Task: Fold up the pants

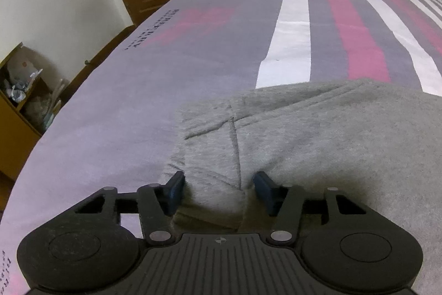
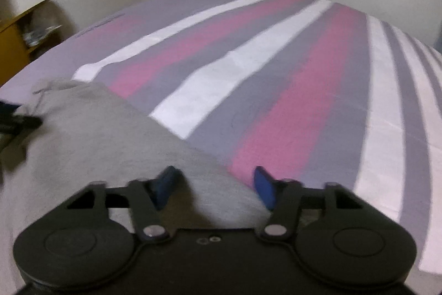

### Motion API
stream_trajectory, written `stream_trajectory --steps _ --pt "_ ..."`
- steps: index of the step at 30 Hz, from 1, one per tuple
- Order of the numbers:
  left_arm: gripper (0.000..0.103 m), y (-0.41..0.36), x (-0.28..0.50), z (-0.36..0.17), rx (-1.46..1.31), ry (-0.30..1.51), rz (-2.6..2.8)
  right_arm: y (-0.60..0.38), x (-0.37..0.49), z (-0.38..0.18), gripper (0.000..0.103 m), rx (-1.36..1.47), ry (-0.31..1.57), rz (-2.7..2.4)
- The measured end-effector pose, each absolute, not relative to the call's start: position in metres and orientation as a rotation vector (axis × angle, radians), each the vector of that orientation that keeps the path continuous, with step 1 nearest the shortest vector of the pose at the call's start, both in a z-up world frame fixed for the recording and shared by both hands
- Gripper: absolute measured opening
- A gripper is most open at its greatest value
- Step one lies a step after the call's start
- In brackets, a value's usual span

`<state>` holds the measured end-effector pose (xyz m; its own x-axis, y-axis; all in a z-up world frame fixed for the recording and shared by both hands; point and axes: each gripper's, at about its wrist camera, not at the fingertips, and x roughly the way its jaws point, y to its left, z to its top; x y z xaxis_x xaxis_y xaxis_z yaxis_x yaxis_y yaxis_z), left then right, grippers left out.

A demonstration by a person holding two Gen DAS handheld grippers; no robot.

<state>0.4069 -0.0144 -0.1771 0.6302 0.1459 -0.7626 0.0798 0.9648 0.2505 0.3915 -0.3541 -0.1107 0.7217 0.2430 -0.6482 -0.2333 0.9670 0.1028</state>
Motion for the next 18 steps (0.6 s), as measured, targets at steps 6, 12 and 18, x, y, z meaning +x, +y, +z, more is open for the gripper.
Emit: stream_trajectory --steps 6,12,18 --pt "0.052 -0.010 0.401 -0.167 0.238 0.892 0.049 -0.345 0.356 -0.094 0.007 0.009 0.685 0.305" --pt "0.051 0.004 0.358 -0.137 0.205 0.873 0.011 -0.310 0.242 -0.054 0.006 -0.092 0.563 0.360" --pt "0.051 0.026 0.292 -0.126 0.169 0.875 -0.012 -0.265 0.138 -0.074 0.006 -0.074 0.604 0.422"
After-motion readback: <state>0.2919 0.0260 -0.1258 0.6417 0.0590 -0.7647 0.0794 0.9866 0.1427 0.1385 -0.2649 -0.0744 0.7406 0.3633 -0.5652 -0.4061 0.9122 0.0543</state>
